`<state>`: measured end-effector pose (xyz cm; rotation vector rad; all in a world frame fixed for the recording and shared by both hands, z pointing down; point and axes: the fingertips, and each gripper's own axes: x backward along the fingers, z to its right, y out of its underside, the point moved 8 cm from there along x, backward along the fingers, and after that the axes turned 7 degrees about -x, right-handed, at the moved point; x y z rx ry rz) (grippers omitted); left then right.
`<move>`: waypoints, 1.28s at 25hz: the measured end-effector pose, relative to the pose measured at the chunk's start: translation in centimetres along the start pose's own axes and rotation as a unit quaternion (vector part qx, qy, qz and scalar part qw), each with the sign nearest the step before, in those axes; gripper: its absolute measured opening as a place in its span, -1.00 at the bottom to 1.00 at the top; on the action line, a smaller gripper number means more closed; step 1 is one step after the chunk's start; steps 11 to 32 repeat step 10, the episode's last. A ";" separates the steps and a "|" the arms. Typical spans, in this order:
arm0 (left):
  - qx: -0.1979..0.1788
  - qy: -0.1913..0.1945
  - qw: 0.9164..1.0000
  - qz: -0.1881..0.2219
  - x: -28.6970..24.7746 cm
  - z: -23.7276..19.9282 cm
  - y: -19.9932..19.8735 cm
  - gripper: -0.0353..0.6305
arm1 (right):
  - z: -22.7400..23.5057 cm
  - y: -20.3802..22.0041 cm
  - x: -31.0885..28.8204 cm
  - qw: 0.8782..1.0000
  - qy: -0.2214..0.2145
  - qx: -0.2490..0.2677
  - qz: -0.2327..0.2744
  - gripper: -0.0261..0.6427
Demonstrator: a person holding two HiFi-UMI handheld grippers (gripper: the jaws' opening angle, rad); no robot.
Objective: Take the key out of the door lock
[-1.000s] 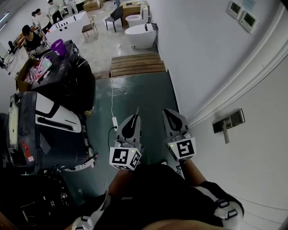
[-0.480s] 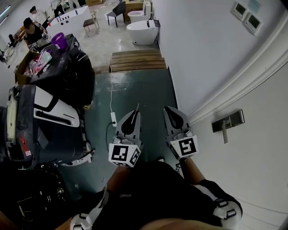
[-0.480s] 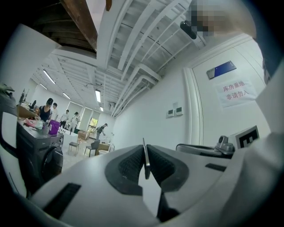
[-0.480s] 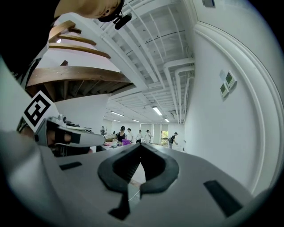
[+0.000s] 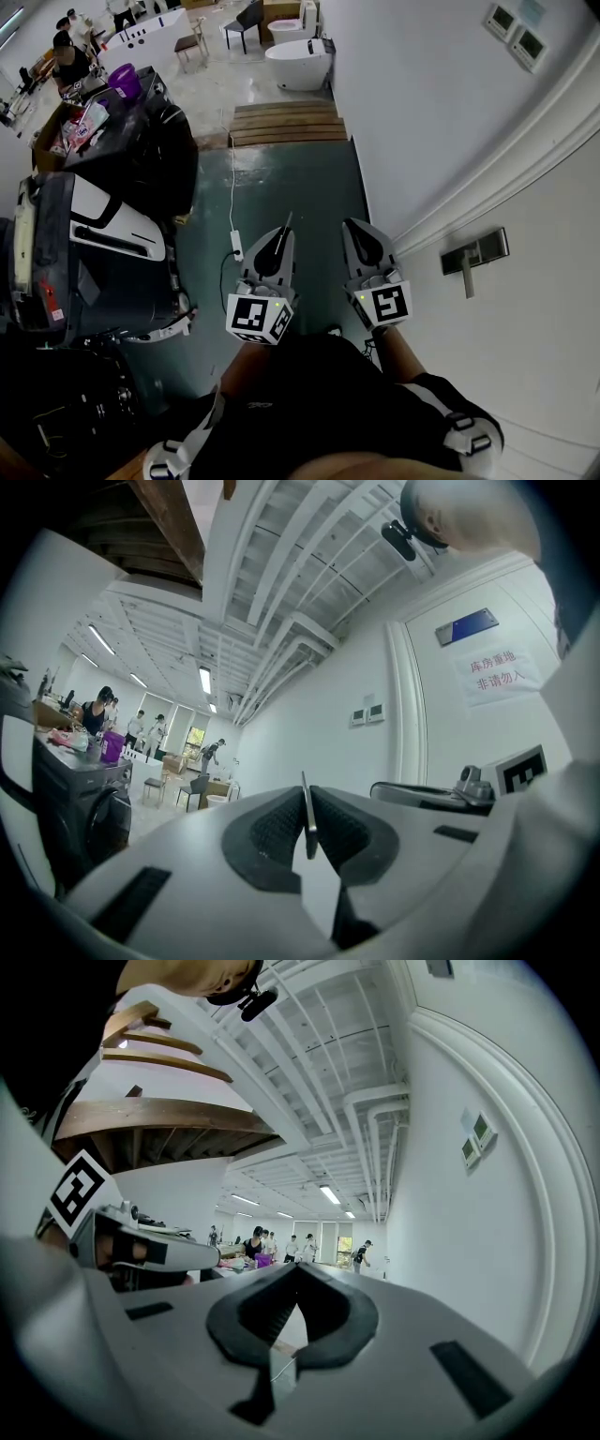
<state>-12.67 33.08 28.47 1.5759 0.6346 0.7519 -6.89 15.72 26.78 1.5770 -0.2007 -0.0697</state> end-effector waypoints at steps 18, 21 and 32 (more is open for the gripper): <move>0.004 0.004 1.000 -0.027 -0.3 1.3 0.9 -0.78 | 1.0 0.6 1.1 0.999 0.015 -0.030 -0.038 -0.90; 0.004 0.004 1.000 -0.027 -0.3 1.3 0.9 -0.78 | 1.0 0.6 1.1 0.999 0.015 -0.030 -0.038 -0.90; 0.004 0.004 1.000 -0.027 -0.3 1.3 0.9 -0.78 | 1.0 0.6 1.1 0.999 0.015 -0.030 -0.038 -0.90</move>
